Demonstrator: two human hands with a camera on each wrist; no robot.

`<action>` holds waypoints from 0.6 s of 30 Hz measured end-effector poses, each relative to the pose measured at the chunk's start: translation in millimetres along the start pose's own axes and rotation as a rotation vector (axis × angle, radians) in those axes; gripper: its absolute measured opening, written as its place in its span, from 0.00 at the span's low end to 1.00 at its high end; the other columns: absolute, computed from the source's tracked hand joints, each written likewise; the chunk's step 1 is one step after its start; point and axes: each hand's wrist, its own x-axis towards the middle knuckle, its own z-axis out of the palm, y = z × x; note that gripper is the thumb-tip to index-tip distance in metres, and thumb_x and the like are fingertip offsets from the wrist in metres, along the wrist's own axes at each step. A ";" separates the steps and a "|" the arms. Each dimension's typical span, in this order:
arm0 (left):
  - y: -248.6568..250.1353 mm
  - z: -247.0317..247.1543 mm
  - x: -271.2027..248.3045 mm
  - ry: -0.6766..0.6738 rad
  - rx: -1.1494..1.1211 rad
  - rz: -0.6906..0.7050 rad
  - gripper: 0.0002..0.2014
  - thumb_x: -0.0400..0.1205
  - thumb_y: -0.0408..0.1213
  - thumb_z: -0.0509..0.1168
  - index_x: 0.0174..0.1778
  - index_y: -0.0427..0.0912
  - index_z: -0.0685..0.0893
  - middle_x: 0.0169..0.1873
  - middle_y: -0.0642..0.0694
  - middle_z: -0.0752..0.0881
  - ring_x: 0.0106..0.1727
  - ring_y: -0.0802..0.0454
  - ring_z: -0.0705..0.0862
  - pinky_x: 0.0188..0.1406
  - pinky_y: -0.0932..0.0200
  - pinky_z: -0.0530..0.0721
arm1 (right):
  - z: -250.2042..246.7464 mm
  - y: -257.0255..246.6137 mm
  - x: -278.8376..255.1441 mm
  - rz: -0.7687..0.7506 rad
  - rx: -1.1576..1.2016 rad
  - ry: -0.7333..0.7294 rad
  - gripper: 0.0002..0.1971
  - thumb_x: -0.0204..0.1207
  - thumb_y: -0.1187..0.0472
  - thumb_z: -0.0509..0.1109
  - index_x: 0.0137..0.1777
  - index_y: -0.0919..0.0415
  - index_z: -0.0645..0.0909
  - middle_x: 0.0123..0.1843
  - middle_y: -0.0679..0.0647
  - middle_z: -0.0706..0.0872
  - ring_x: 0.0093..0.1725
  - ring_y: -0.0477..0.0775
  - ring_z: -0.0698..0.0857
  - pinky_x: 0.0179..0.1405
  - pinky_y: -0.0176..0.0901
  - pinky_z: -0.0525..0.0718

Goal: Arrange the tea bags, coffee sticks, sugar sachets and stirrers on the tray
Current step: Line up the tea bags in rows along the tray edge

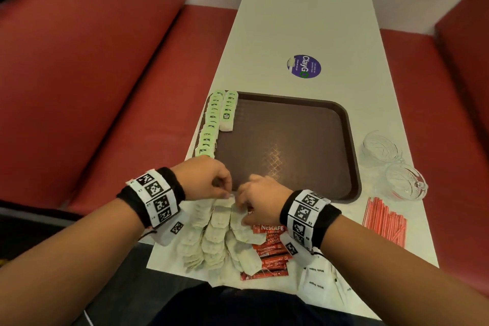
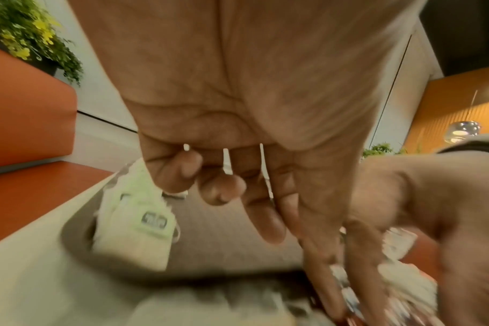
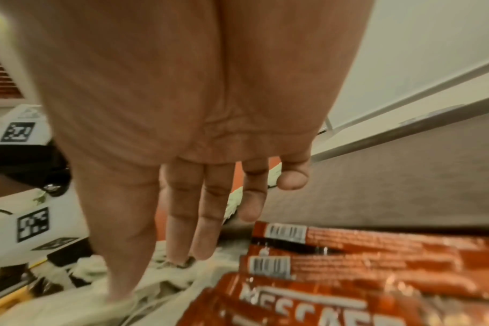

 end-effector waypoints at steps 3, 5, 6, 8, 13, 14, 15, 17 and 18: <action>2.3 28.0 -16.3 -0.076 0.032 0.010 0.13 0.75 0.56 0.75 0.52 0.57 0.88 0.46 0.62 0.83 0.48 0.61 0.80 0.50 0.60 0.79 | 6.4 -6.9 3.1 -0.003 -0.100 -0.033 0.17 0.73 0.41 0.76 0.59 0.45 0.88 0.65 0.43 0.83 0.64 0.53 0.72 0.58 0.54 0.70; 1.1 41.7 -22.1 -0.107 0.050 -0.008 0.18 0.72 0.60 0.75 0.54 0.57 0.86 0.48 0.61 0.81 0.52 0.59 0.78 0.54 0.57 0.80 | 10.5 -9.0 4.7 0.004 -0.134 -0.044 0.19 0.72 0.41 0.77 0.61 0.44 0.87 0.66 0.42 0.82 0.64 0.52 0.71 0.59 0.54 0.69; 0.3 46.2 -24.2 -0.106 0.058 -0.010 0.20 0.72 0.61 0.74 0.55 0.58 0.85 0.49 0.61 0.81 0.54 0.58 0.77 0.55 0.56 0.80 | 11.8 -9.8 5.2 0.007 -0.142 -0.048 0.19 0.71 0.41 0.77 0.61 0.44 0.87 0.66 0.41 0.83 0.64 0.52 0.71 0.59 0.53 0.68; -1.3 51.8 -27.2 -0.071 0.076 -0.008 0.20 0.72 0.62 0.73 0.55 0.58 0.85 0.50 0.60 0.82 0.54 0.57 0.76 0.55 0.55 0.79 | 12.8 -10.6 7.0 0.008 -0.167 -0.050 0.17 0.73 0.43 0.77 0.60 0.45 0.87 0.65 0.41 0.83 0.63 0.52 0.71 0.58 0.54 0.68; -0.7 53.0 -28.8 0.050 0.036 -0.014 0.09 0.78 0.53 0.71 0.51 0.57 0.87 0.45 0.61 0.86 0.50 0.59 0.77 0.49 0.60 0.75 | 14.4 -8.7 10.0 0.027 -0.174 -0.021 0.07 0.78 0.49 0.71 0.50 0.46 0.89 0.57 0.42 0.87 0.60 0.52 0.72 0.63 0.58 0.70; -0.2 51.2 -28.3 0.070 0.027 -0.023 0.08 0.79 0.52 0.70 0.51 0.57 0.87 0.44 0.60 0.86 0.50 0.59 0.78 0.48 0.60 0.74 | 14.5 -8.5 9.4 0.024 -0.166 0.010 0.07 0.78 0.50 0.69 0.47 0.47 0.88 0.54 0.42 0.87 0.58 0.52 0.73 0.62 0.57 0.71; -0.4 49.3 -27.8 0.087 0.018 -0.036 0.07 0.80 0.51 0.69 0.51 0.57 0.88 0.43 0.60 0.85 0.50 0.58 0.78 0.46 0.60 0.72 | 14.7 -8.2 8.6 0.023 -0.143 0.041 0.07 0.78 0.51 0.68 0.44 0.49 0.87 0.51 0.43 0.87 0.56 0.52 0.73 0.60 0.56 0.72; -0.6 42.4 -27.6 0.131 0.008 -0.058 0.08 0.82 0.50 0.67 0.54 0.56 0.87 0.43 0.61 0.82 0.47 0.60 0.75 0.45 0.61 0.69 | 12.2 -6.9 5.7 0.027 -0.054 0.120 0.06 0.76 0.52 0.67 0.40 0.51 0.81 0.45 0.44 0.83 0.53 0.51 0.73 0.58 0.54 0.73; -1.0 38.1 -27.3 0.160 -0.001 -0.056 0.08 0.83 0.50 0.67 0.54 0.57 0.87 0.42 0.62 0.80 0.45 0.62 0.74 0.45 0.60 0.70 | 10.4 -5.8 4.9 0.032 0.007 0.162 0.07 0.75 0.52 0.67 0.37 0.51 0.76 0.41 0.45 0.81 0.51 0.51 0.73 0.56 0.53 0.73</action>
